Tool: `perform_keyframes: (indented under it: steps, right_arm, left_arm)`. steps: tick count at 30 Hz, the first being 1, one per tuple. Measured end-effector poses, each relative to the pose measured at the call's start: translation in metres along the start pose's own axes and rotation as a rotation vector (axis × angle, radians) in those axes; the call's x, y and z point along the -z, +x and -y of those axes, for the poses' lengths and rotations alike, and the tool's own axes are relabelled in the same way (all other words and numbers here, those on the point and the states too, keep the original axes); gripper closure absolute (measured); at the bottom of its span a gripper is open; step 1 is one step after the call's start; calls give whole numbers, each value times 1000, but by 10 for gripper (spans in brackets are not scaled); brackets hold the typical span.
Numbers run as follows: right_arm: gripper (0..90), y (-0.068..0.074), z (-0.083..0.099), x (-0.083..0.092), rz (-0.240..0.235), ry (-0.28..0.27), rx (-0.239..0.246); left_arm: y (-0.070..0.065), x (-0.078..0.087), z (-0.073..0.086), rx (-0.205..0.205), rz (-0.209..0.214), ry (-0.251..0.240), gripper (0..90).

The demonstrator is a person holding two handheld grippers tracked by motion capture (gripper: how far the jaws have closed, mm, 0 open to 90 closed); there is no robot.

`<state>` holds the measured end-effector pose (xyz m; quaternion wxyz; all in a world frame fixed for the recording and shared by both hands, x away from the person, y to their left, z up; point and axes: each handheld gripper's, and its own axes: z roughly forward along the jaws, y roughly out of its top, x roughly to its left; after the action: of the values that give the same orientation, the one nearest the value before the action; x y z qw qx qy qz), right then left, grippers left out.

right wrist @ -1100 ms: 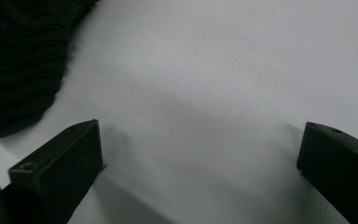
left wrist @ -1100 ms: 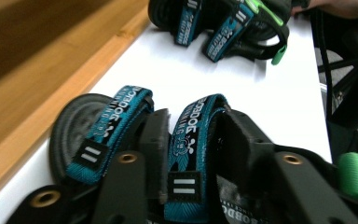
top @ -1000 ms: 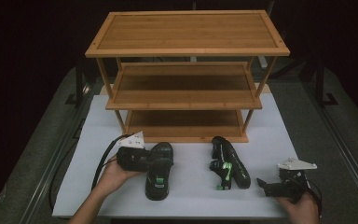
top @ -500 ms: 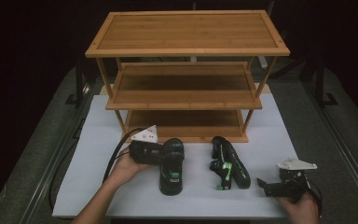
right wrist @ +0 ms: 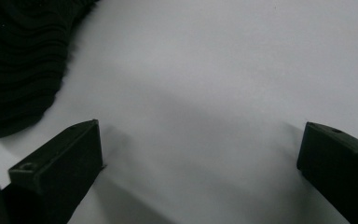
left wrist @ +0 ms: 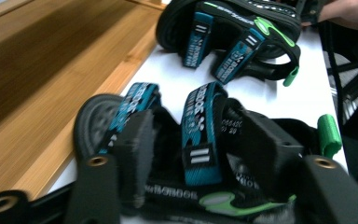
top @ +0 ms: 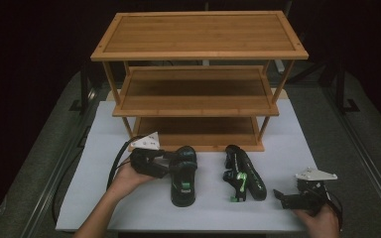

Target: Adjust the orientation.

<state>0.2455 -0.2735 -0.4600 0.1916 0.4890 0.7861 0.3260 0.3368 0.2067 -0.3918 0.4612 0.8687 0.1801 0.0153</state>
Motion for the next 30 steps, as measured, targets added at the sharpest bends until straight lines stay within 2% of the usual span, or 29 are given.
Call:
perform_keyframes:
  steps: [4,16,19,26,28,30]
  right_arm:
    - [0,0,0,0,0,0,0]
    - [0,0,0,0,0,0,-2]
    - [0,0,0,0,-1,0,-4]
    - [0,0,0,0,-2,2,-3]
    - [0,0,0,0,-5,0,-5]
    - [0,-2,0,1,-19,-5,-20]
  left_arm:
    - [0,9,11,21,-39,24,303]
    - [-2,37,38,78,-142,30,176]
    - [-3,42,47,93,-167,51,140]
    - [-8,55,77,120,-234,107,73]
    - [-9,60,86,133,-259,125,16]
    - [-9,68,97,135,-296,135,12]
